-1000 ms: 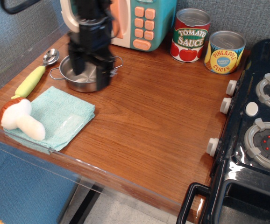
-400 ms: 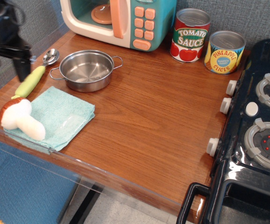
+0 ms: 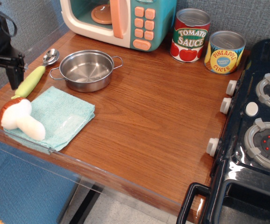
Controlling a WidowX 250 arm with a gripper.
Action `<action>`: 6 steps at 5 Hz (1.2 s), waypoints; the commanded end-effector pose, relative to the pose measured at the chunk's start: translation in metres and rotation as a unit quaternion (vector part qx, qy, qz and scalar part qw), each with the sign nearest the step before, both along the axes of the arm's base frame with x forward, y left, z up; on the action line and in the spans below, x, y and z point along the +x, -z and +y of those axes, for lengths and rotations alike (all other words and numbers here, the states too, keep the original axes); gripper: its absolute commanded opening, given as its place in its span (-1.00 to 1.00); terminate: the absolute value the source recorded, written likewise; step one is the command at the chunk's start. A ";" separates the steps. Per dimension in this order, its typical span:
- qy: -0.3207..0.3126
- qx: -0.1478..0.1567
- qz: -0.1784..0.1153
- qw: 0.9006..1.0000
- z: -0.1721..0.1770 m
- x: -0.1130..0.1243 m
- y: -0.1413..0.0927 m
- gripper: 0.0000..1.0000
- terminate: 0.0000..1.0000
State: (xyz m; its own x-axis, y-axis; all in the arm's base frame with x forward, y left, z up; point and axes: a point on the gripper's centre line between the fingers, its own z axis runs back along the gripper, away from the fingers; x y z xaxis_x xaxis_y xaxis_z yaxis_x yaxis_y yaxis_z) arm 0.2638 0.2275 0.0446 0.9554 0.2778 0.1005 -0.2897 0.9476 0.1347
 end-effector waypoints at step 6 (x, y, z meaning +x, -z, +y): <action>-0.004 0.034 -0.025 0.999 -0.010 0.042 -0.013 1.00 -1.00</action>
State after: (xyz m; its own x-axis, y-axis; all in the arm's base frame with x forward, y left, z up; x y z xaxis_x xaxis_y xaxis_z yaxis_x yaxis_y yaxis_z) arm 0.3012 0.2217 0.0342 0.9488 0.3001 0.0991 -0.3127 0.9368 0.1572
